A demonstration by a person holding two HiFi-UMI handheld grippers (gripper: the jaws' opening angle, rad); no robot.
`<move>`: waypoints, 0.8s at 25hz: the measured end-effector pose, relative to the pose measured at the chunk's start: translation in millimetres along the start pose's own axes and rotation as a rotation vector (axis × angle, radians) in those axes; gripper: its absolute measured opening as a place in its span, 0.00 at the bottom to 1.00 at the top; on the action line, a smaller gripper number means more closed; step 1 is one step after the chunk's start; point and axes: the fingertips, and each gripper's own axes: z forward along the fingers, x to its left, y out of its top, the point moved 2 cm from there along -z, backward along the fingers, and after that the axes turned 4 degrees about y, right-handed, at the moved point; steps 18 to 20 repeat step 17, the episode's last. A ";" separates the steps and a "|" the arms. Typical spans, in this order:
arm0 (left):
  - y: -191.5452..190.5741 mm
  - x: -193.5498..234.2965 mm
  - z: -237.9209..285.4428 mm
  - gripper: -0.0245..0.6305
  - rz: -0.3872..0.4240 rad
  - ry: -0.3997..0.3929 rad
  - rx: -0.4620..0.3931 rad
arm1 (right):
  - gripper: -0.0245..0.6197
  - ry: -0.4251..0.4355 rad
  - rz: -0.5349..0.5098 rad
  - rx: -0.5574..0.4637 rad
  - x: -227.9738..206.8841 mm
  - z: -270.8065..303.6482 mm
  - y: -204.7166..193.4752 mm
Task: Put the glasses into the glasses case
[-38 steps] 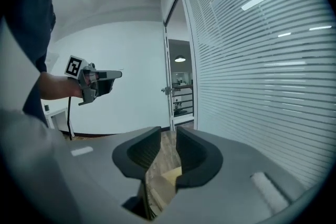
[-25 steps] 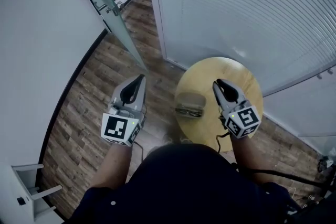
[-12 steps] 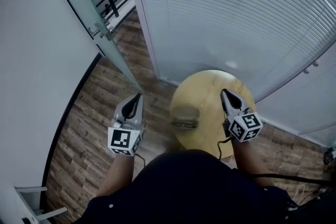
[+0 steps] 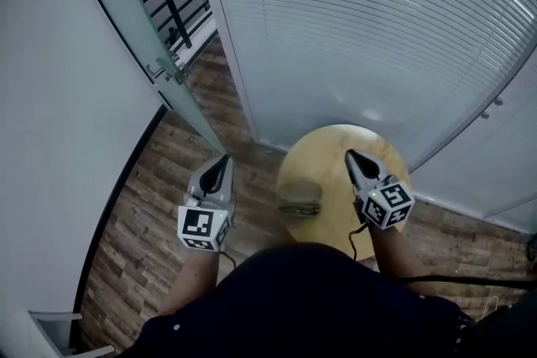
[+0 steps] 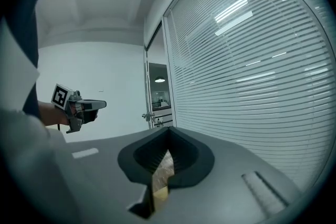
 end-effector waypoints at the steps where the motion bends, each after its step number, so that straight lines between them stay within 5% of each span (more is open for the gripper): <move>1: 2.0 -0.1 -0.8 0.04 0.006 0.000 -0.002 | 0.05 0.003 -0.002 -0.003 0.8 0.1 0.9; 11: -8.5 10.2 -17.2 0.04 0.028 -0.008 0.017 | 0.05 0.047 -0.012 -0.001 26.5 9.6 -6.7; 17: -17.5 77.0 -90.1 0.04 0.019 0.190 0.056 | 0.05 0.270 -0.012 0.023 99.1 79.8 -22.0; 20: -17.5 77.0 -90.1 0.04 0.019 0.190 0.056 | 0.05 0.270 -0.012 0.023 99.1 79.8 -22.0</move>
